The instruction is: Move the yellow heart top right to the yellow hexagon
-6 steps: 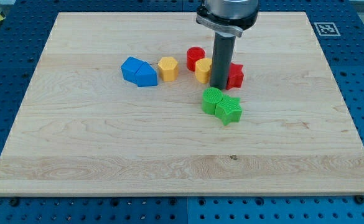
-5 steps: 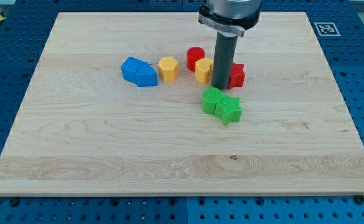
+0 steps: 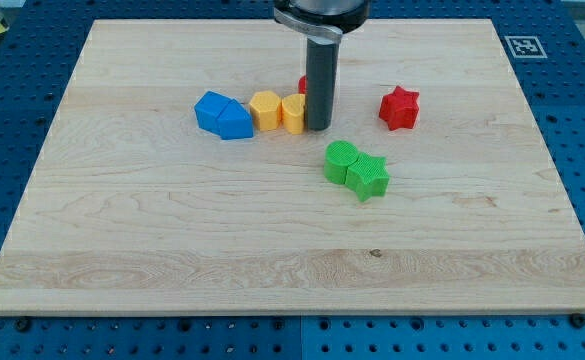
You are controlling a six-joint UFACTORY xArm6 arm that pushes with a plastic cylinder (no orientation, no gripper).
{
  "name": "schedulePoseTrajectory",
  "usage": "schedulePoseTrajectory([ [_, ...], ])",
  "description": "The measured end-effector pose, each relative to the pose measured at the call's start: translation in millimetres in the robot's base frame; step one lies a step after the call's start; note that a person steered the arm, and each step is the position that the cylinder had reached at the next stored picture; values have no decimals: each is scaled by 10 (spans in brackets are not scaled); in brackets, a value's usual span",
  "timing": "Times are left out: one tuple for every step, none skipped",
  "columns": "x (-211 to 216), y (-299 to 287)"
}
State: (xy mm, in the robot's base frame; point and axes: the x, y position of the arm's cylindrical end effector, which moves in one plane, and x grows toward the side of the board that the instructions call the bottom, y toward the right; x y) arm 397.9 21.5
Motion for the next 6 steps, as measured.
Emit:
schedulePoseTrajectory([
  [32, -271],
  [32, -425],
  [32, -439],
  [-33, -363],
  [-243, -350],
  [-243, -350],
])
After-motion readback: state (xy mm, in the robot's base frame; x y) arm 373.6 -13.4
